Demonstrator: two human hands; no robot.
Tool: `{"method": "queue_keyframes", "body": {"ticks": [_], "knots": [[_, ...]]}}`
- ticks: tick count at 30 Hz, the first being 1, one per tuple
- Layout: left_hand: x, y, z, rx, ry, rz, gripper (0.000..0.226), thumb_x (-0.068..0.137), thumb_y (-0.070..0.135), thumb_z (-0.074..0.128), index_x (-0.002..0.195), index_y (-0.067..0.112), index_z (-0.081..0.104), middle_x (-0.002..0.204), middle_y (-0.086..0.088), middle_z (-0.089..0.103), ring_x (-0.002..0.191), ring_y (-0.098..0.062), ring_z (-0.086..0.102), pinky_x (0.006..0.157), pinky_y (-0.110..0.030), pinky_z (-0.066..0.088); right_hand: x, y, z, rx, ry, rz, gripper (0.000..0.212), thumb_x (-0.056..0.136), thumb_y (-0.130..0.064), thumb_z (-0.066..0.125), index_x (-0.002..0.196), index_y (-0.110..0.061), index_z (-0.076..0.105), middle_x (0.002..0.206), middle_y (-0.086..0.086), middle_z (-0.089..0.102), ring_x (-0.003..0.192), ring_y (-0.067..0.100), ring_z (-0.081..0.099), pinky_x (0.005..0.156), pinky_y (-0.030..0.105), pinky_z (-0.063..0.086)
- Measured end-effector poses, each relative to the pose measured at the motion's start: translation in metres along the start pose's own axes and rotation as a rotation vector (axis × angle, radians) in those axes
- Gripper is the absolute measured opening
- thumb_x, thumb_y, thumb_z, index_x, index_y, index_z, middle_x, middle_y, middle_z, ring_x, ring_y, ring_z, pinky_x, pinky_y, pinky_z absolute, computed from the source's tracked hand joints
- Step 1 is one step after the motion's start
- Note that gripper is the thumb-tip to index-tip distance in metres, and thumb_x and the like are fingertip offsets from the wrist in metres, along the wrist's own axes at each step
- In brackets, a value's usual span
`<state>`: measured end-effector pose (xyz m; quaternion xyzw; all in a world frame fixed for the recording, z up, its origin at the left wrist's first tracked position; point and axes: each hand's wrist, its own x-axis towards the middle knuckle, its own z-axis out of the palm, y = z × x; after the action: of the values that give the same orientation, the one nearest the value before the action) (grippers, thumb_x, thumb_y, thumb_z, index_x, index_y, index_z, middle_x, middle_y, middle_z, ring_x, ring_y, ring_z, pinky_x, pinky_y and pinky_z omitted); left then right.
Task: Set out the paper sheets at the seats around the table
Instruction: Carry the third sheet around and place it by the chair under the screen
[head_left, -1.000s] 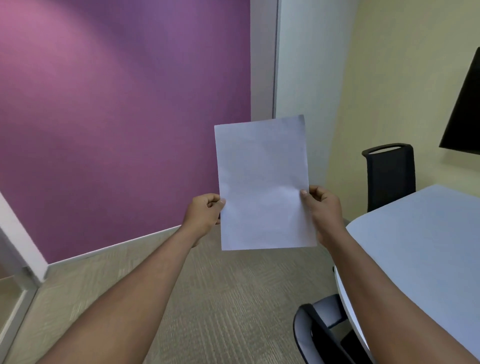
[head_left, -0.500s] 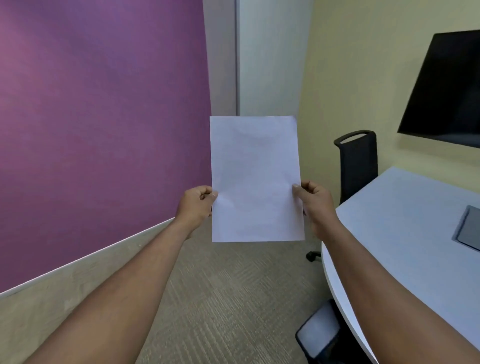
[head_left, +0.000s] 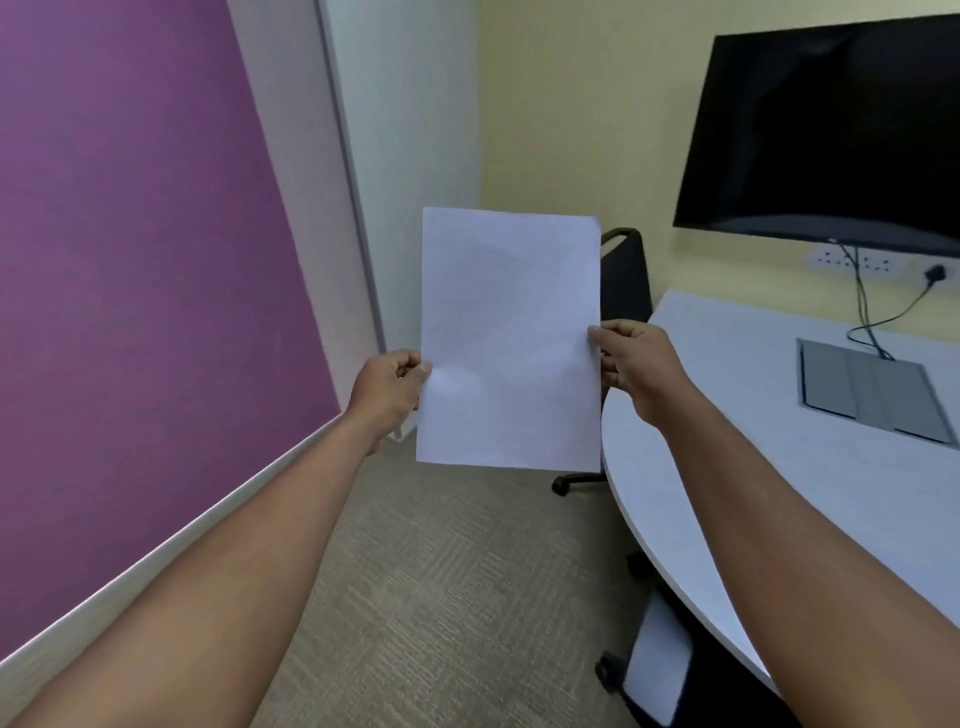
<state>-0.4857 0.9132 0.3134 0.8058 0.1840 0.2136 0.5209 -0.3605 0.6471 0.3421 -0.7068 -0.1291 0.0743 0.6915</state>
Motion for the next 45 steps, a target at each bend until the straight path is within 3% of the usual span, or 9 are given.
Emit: {"method": "queue_keyframes", "body": {"ticks": [5, 13, 17, 23, 27, 30, 34, 38, 45], "knots": [[0.056, -0.009, 0.025, -0.02, -0.085, 0.008, 0.019, 0.097, 0.021, 0.058, 0.085, 0.012, 0.07, 0.079, -0.005, 0.064, 0.071, -0.018, 0.055, 0.073, -0.037, 0.052, 0.04, 0.008, -0.003, -0.047, 0.085, 0.003, 0.02, 0.096, -0.02, 0.062, 0.1, -0.003, 0.072, 0.101, 0.008, 0.074, 0.084, 0.022, 0.07, 0.073, 0.034, 0.056], [0.175, -0.016, 0.083, 0.012, -0.185, 0.05, 0.019, 0.098, 0.02, 0.058, 0.089, 0.009, 0.072, 0.07, 0.004, 0.059, 0.066, -0.013, 0.051, 0.071, -0.029, 0.044, 0.141, 0.042, -0.022, -0.147, 0.189, 0.011, 0.014, 0.096, -0.014, 0.061, 0.098, -0.005, 0.072, 0.085, 0.007, 0.07, 0.067, 0.02, 0.06, 0.064, 0.032, 0.054], [0.236, -0.007, 0.118, -0.039, -0.187, 0.041, 0.018, 0.096, 0.022, 0.06, 0.082, 0.024, 0.07, 0.066, 0.013, 0.06, 0.054, 0.001, 0.053, 0.064, -0.022, 0.046, 0.193, 0.055, -0.042, -0.116, 0.248, 0.042, 0.015, 0.096, -0.013, 0.061, 0.096, -0.002, 0.07, 0.083, 0.008, 0.067, 0.061, 0.019, 0.058, 0.055, 0.027, 0.053], [0.307, -0.011, 0.167, -0.141, -0.246, -0.08, 0.014, 0.095, 0.032, 0.061, 0.094, 0.024, 0.073, 0.089, 0.008, 0.067, 0.08, -0.011, 0.058, 0.077, -0.03, 0.05, 0.254, 0.074, -0.075, 0.026, 0.403, 0.127, 0.014, 0.095, -0.015, 0.063, 0.083, -0.012, 0.069, 0.083, 0.008, 0.067, 0.052, 0.013, 0.06, 0.053, 0.022, 0.055], [0.346, -0.019, 0.203, -0.328, -0.306, -0.216, 0.015, 0.093, 0.027, 0.066, 0.094, 0.013, 0.07, 0.087, -0.007, 0.071, 0.071, -0.017, 0.064, 0.071, -0.032, 0.056, 0.289, 0.09, -0.092, 0.116, 0.517, 0.168, 0.015, 0.096, -0.015, 0.063, 0.081, -0.011, 0.065, 0.087, 0.012, 0.065, 0.06, 0.019, 0.057, 0.053, 0.023, 0.056], [0.369, -0.023, 0.234, -0.467, -0.373, -0.287, 0.017, 0.089, 0.028, 0.071, 0.09, 0.011, 0.066, 0.077, -0.006, 0.069, 0.066, -0.014, 0.065, 0.063, -0.027, 0.053, 0.312, 0.099, -0.099, 0.192, 0.613, 0.202, 0.015, 0.097, -0.013, 0.061, 0.083, -0.008, 0.062, 0.09, 0.012, 0.066, 0.059, 0.02, 0.061, 0.053, 0.023, 0.058], [0.404, -0.021, 0.277, -0.597, -0.505, -0.357, 0.021, 0.085, 0.026, 0.075, 0.098, 0.01, 0.068, 0.084, -0.003, 0.074, 0.07, -0.015, 0.07, 0.063, -0.025, 0.056, 0.348, 0.102, -0.102, 0.289, 0.743, 0.198, 0.019, 0.098, -0.012, 0.06, 0.079, -0.01, 0.057, 0.092, 0.008, 0.07, 0.063, 0.02, 0.067, 0.052, 0.023, 0.058], [0.448, -0.015, 0.313, -0.598, -0.634, -0.365, 0.014, 0.088, 0.023, 0.073, 0.095, 0.012, 0.069, 0.086, -0.003, 0.079, 0.078, -0.017, 0.073, 0.065, -0.025, 0.057, 0.382, 0.102, -0.101, 0.339, 0.837, 0.174, 0.014, 0.098, -0.014, 0.06, 0.084, -0.011, 0.061, 0.092, 0.006, 0.072, 0.064, 0.017, 0.07, 0.054, 0.024, 0.059], [0.511, 0.002, 0.36, -0.478, -0.714, -0.273, 0.01, 0.092, 0.014, 0.067, 0.083, 0.012, 0.069, 0.075, -0.002, 0.077, 0.065, -0.014, 0.07, 0.059, -0.023, 0.057, 0.416, 0.106, -0.105, 0.322, 0.986, 0.138, 0.015, 0.097, -0.013, 0.06, 0.082, -0.013, 0.06, 0.095, 0.007, 0.072, 0.06, 0.015, 0.071, 0.055, 0.025, 0.059]]}}
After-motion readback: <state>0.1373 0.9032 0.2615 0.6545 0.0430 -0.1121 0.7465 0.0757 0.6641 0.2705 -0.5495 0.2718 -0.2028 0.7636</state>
